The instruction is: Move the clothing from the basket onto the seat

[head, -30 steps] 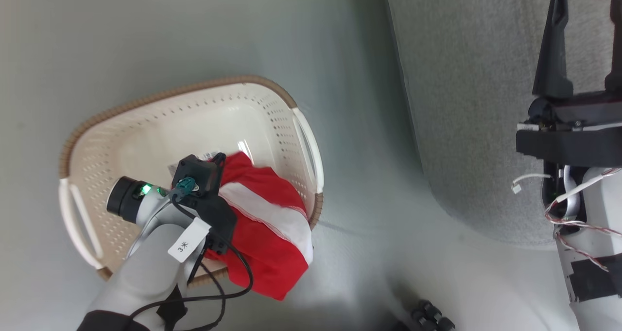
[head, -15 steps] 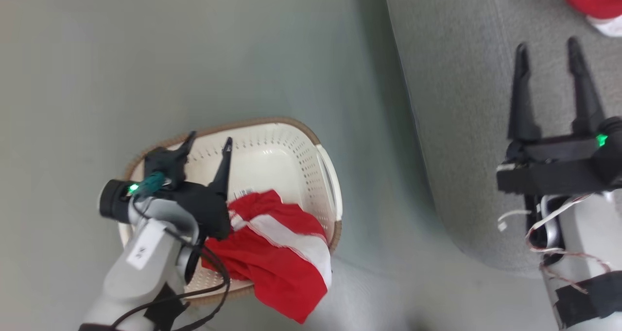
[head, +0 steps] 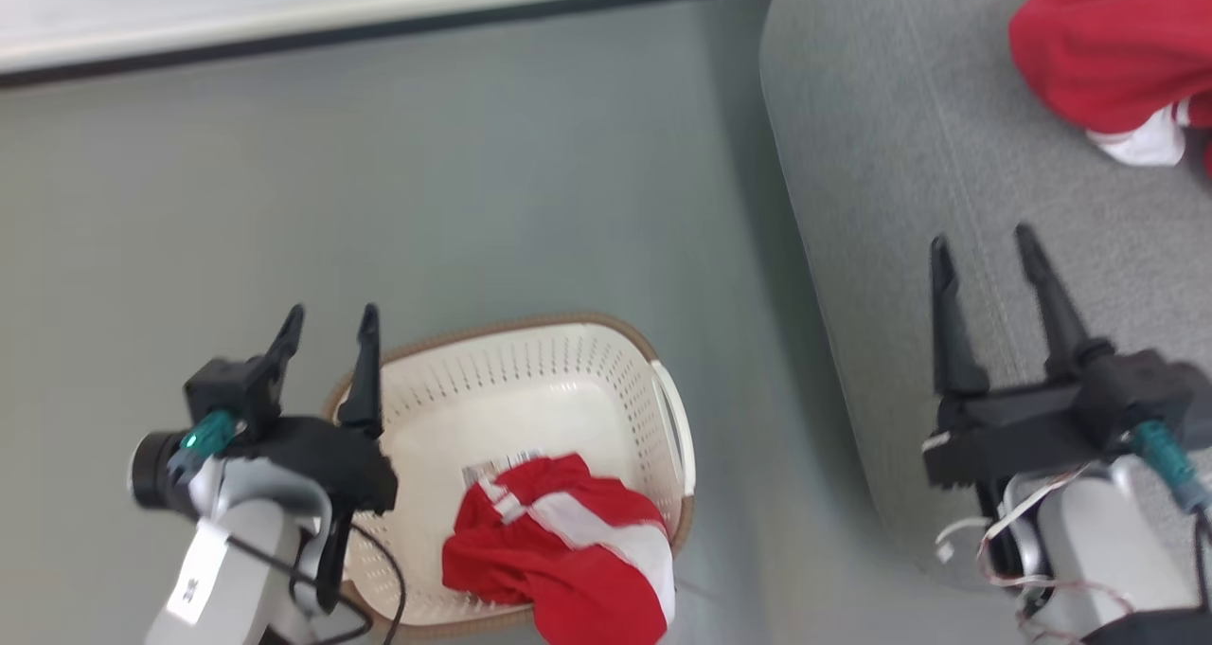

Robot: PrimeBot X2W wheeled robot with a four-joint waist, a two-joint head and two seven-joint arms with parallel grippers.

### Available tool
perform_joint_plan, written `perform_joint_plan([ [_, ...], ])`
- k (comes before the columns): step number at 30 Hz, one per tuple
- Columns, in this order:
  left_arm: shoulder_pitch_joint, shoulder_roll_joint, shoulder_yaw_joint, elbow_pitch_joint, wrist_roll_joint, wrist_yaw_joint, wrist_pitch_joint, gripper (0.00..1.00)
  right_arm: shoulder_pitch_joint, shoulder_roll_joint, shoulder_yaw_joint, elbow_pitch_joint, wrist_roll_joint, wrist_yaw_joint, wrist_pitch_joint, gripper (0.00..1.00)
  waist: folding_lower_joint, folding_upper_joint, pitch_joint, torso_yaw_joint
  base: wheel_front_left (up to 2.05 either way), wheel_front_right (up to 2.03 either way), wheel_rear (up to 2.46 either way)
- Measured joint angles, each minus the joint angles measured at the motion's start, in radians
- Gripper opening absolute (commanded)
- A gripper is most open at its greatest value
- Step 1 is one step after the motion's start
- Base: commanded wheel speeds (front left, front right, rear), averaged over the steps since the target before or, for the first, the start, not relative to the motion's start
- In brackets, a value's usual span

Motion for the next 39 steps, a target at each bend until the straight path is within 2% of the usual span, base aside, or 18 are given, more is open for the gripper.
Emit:
perform_joint_plan([
  [6, 0.106, 0.014, 0.034, -0.102, 0.011, 0.016, 0.0, 1.0, 0.06, 0.028, 0.023, 0.014, 0.003, 0.009, 0.0, 1.0, 0.0, -0.0001, -0.08, 0.019, 0.0, 0.0, 0.0],
  [16, 0.272, 0.023, 0.078, -0.244, 0.043, 0.033, 0.0, 1.0, 0.139, 0.027, 0.042, 0.023, 0.0, 0.017, 0.0, 1.0, 0.0, -0.0001, -0.214, 0.039, 0.0, 0.0, 0.0],
  [27, 0.442, 0.03, 0.123, -0.339, 0.046, 0.042, 0.0, 1.0, 0.233, 0.023, 0.048, 0.035, 0.0, 0.018, 0.0, 1.0, 0.0, -0.0002, -0.347, 0.051, 0.0, 0.0, 0.0],
  [39, 0.622, 0.033, 0.126, -0.45, 0.055, 0.047, 0.0, 1.0, 0.368, 0.019, 0.06, 0.013, 0.002, 0.019, 0.0, 1.0, -0.0001, -0.0002, -0.505, 0.05, 0.0, 0.0, 0.0],
])
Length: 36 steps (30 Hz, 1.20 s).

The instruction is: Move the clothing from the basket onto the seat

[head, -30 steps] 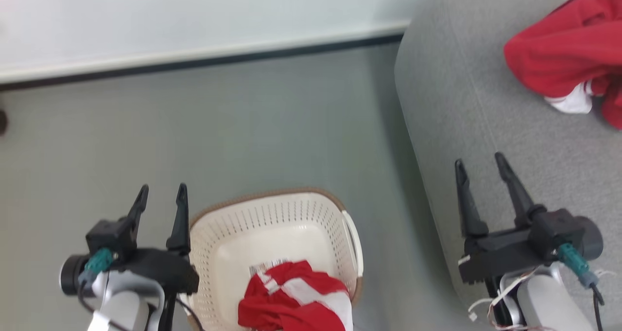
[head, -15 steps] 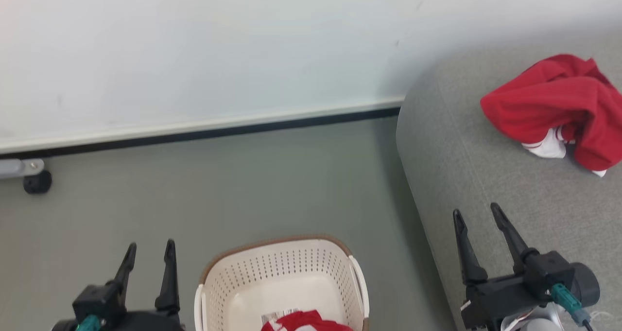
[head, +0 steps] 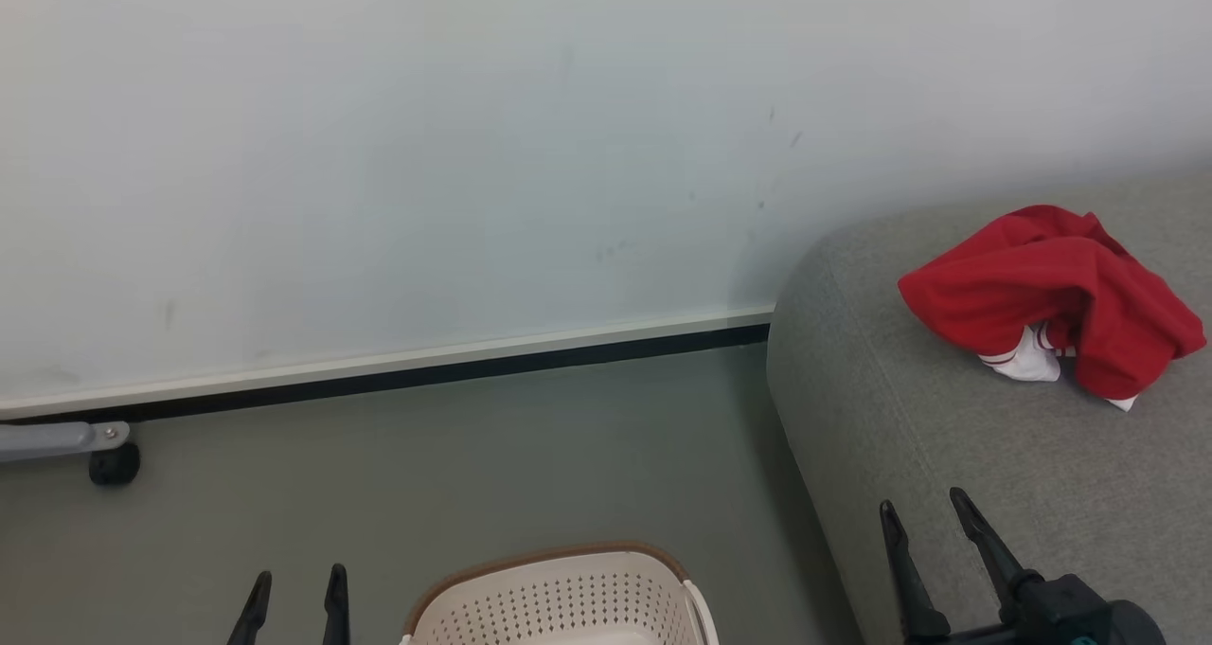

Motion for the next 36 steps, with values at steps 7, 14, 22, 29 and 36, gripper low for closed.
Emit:
perform_joint_plan([
  [7, 0.039, -0.002, 0.002, -0.053, 0.007, 0.003, 0.0, 1.0, 0.018, -0.012, -0.002, -0.032, 0.0, 0.0, 0.001, 1.0, 0.0001, 0.0001, -0.03, -0.008, 0.0, 0.0, 0.0],
  [14, 0.057, -0.003, 0.007, -0.086, 0.008, 0.005, 0.0, 1.0, 0.026, -0.015, -0.001, -0.058, 0.0, 0.0, 0.009, 1.0, 0.0003, 0.0001, -0.026, -0.011, 0.0, 0.0, 0.0],
  [22, 0.063, -0.006, 0.011, -0.109, 0.016, 0.012, 0.0, 1.0, 0.026, -0.021, -0.006, -0.079, 0.0, 0.0, 0.019, 1.0, 0.0003, 0.0001, -0.013, -0.012, 0.0, 0.0, 0.0],
  [29, 0.064, -0.006, 0.015, -0.121, 0.016, 0.013, 0.0, 1.0, 0.025, -0.025, -0.01, -0.092, 0.001, -0.002, 0.028, 1.0, 0.0003, 0.0001, 0.0, -0.011, 0.0, 0.0, 0.0],
  [36, 0.065, -0.006, 0.016, -0.132, 0.017, 0.014, 0.0, 1.0, 0.025, -0.029, -0.016, -0.104, 0.007, -0.003, 0.032, 1.0, 0.0003, 0.0002, 0.012, -0.01, 0.0, 0.0, 0.0],
])
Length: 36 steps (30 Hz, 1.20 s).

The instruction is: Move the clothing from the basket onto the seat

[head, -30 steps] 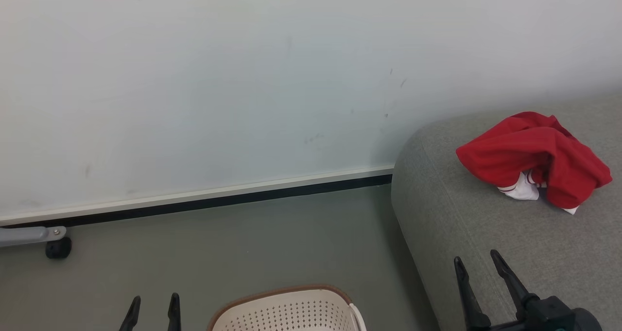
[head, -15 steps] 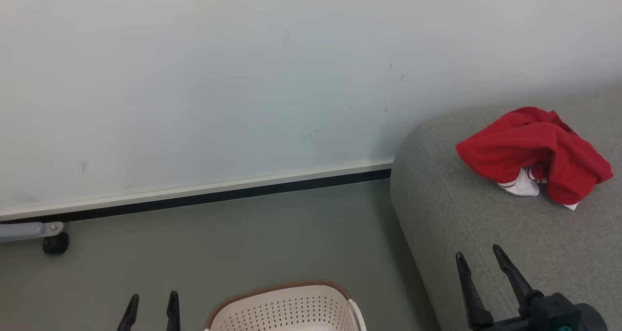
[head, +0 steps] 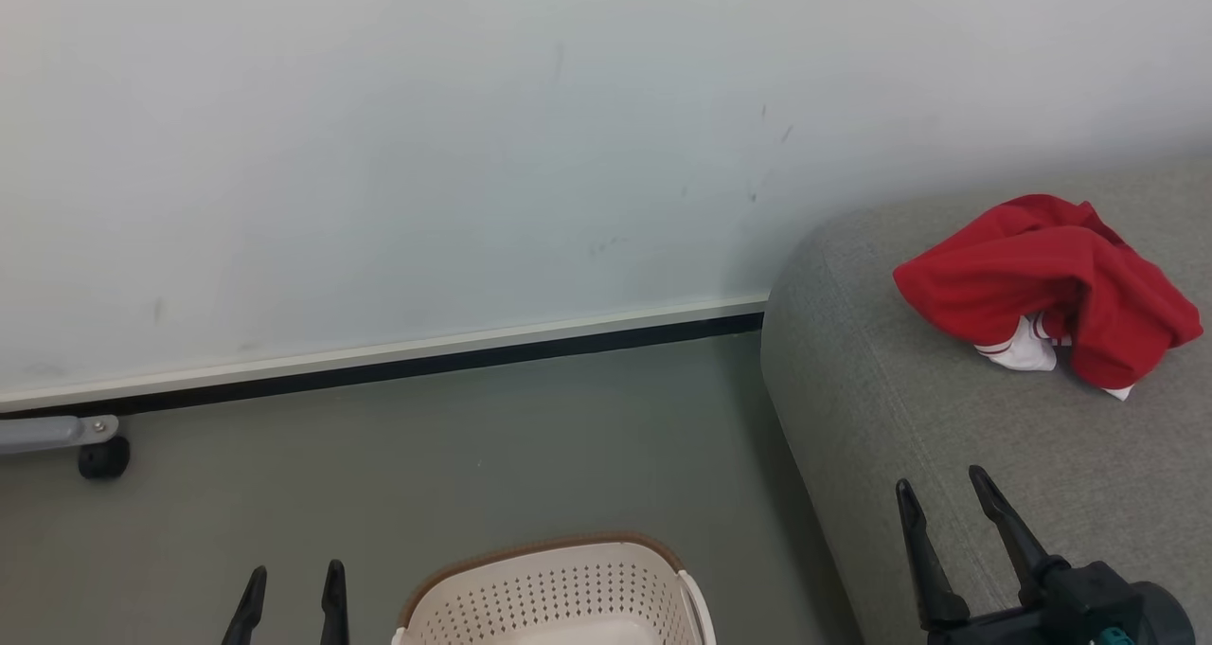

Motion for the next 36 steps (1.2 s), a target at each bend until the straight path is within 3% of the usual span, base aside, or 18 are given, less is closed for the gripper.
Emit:
perform_joint_plan([
  [12, 0.004, -0.016, -0.068, 0.031, 0.008, -0.014, 0.021, 1.0, -0.001, -0.019, -0.031, -0.05, 0.002, -0.012, 0.011, 1.0, 0.0, 0.0001, 0.066, 0.002, 0.0, 0.0, 0.0],
  [26, -0.156, -0.065, -0.267, 0.187, 0.082, -0.117, 0.122, 1.0, -0.081, -0.054, -0.099, -0.113, 0.002, -0.035, 0.02, 1.0, 0.0001, 0.0002, 0.225, -0.004, 0.0, 0.0, 0.0],
  [36, -0.269, -0.083, -0.352, 0.34, 0.125, -0.163, 0.195, 1.0, -0.19, -0.079, -0.136, -0.149, 0.002, -0.043, 0.028, 1.0, 0.0002, 0.0002, 0.354, -0.023, 0.0, 0.0, 0.0],
])
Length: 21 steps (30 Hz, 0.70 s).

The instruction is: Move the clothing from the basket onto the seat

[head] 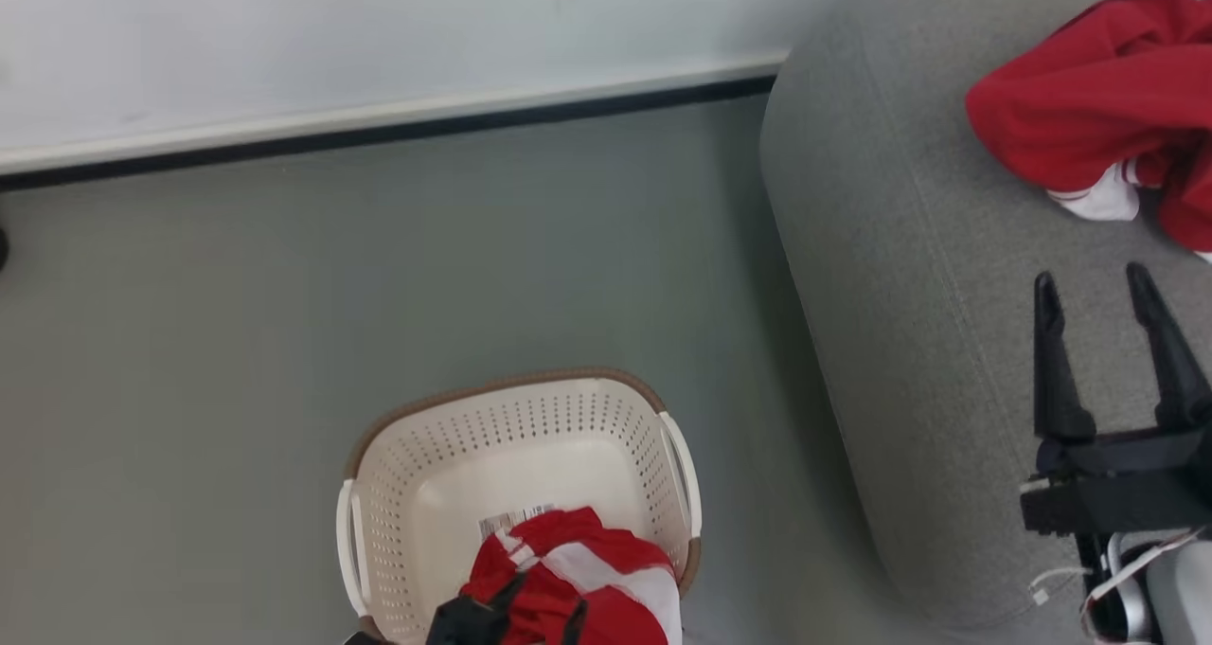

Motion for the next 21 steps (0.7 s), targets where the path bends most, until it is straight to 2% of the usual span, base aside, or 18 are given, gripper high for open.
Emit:
perform_joint_plan([
  [21, -0.253, -0.038, -0.122, 0.238, 0.067, -0.039, 0.074, 1.0, -0.207, -0.012, 0.014, -0.072, -0.011, 0.0, 0.02, 1.0, -0.0001, -0.0001, 0.278, -0.031, 0.0, 0.0, 0.0],
])
